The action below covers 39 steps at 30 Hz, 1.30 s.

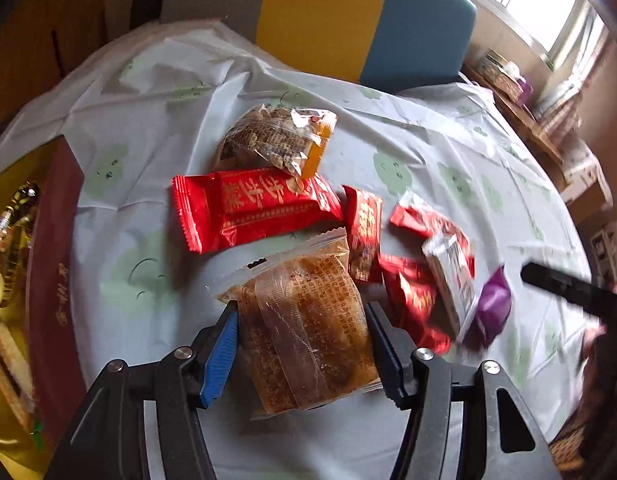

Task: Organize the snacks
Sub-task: 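Reach the left tool to the clear bread pack and grasp it, then drop the bread pack into the tin with left tool while right tool grasps purple pack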

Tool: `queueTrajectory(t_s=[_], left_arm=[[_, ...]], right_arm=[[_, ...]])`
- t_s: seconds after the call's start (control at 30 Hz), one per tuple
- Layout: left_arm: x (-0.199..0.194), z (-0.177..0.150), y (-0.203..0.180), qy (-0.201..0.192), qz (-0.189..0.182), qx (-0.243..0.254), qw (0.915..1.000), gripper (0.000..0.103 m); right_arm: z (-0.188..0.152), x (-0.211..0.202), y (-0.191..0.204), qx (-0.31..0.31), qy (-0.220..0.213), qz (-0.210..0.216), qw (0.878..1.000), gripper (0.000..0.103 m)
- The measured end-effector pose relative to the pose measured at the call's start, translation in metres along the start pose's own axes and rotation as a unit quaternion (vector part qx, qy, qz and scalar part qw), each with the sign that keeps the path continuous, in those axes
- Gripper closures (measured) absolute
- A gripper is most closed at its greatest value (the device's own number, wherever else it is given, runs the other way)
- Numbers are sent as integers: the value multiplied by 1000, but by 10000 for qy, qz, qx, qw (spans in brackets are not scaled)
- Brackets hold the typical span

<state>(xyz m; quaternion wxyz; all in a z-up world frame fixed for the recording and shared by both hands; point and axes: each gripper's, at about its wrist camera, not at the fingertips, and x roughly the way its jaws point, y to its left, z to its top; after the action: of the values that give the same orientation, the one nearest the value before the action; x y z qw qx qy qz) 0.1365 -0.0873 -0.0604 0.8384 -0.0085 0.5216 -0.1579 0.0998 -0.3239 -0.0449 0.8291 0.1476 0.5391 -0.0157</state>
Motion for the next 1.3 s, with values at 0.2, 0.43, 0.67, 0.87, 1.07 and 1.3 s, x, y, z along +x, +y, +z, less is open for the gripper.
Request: queueTrajectory(t_s=[0.2,0.43,0.67,0.87,1.07,1.3], left_arm=[[-19,-37,-11,-216,251,725,9968,41],[-24,-68,-18,-845,435,1195,9883,41],[-14,-76,-13,-1173,434,1133,9857,41],[-13,-79,-13,-1269,394,1116,9848,41],[-13,-81,-11,-1329,300,1073,9848,41],[-13,-83,-9,-1398,244,1037,9844,41]], right_arm=[[-1,1,0,59,74,178,9998,9],[-4,2,1,34,209,241,9995,30],[-7,1,-2,120,389,377,9985,41],[-9,3,-7,240,581,410,9972,42],[-15,16,-1,480,922,1072,9888,42],[-15,33,-1,793,978,997,9870,42]])
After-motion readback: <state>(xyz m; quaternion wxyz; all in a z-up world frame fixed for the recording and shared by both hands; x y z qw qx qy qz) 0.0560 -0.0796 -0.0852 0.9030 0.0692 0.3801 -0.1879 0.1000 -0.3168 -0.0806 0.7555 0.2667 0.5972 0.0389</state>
